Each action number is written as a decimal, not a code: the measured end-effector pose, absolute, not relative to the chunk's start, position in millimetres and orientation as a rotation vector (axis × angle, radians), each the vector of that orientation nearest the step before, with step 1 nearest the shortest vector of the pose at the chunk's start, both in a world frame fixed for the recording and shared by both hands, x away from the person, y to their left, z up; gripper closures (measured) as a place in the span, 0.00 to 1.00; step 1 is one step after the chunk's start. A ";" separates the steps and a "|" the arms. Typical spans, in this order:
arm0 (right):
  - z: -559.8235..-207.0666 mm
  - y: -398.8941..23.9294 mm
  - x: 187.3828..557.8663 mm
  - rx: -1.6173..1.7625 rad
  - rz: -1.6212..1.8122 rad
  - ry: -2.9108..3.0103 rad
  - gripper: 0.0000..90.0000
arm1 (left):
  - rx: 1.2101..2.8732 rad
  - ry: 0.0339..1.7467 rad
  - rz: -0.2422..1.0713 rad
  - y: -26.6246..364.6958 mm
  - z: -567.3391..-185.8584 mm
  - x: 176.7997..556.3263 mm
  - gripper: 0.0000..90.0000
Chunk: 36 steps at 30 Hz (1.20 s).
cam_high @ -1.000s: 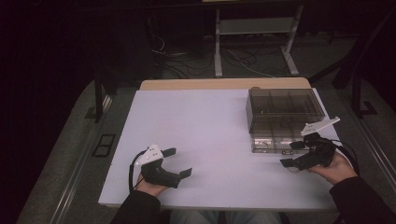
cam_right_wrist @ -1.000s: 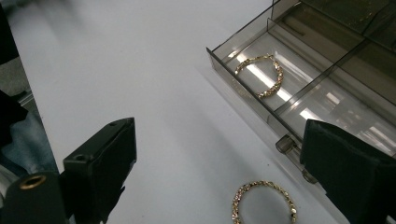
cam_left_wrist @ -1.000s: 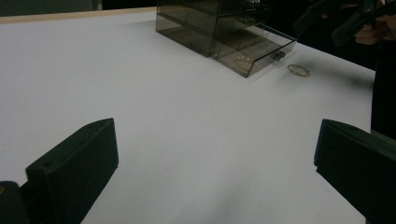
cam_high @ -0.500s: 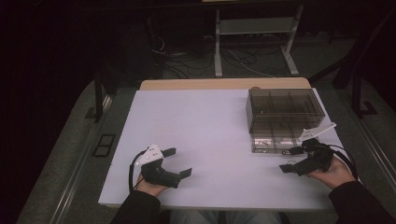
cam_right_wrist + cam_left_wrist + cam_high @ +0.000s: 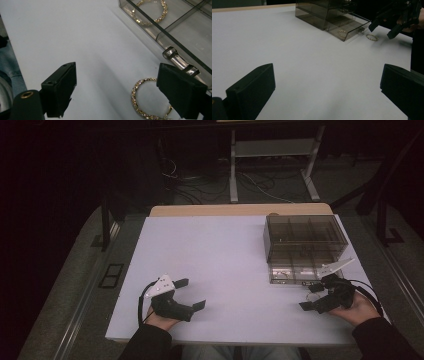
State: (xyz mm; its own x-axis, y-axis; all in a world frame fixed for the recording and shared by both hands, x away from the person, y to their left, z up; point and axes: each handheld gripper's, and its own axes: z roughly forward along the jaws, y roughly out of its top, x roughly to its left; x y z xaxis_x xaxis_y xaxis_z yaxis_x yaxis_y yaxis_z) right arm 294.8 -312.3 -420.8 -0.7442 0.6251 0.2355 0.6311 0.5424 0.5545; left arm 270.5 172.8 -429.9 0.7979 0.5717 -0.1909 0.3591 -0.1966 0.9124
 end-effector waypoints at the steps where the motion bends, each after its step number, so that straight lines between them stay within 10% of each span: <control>1: -421.6 -312.2 294.7 -1.126 -0.989 -2.758 0.19 | 1.812 0.716 0.225 172.8 -429.9 270.6 0.00; 17: -428.9 -315.4 290.1 -1.219 -0.893 -2.837 0.64 | 1.815 0.716 0.224 172.6 -430.2 270.6 0.00; 36: -432.4 -311.9 286.5 -1.200 -0.818 -2.918 0.94 | 1.816 0.715 0.224 172.5 -430.3 270.7 0.00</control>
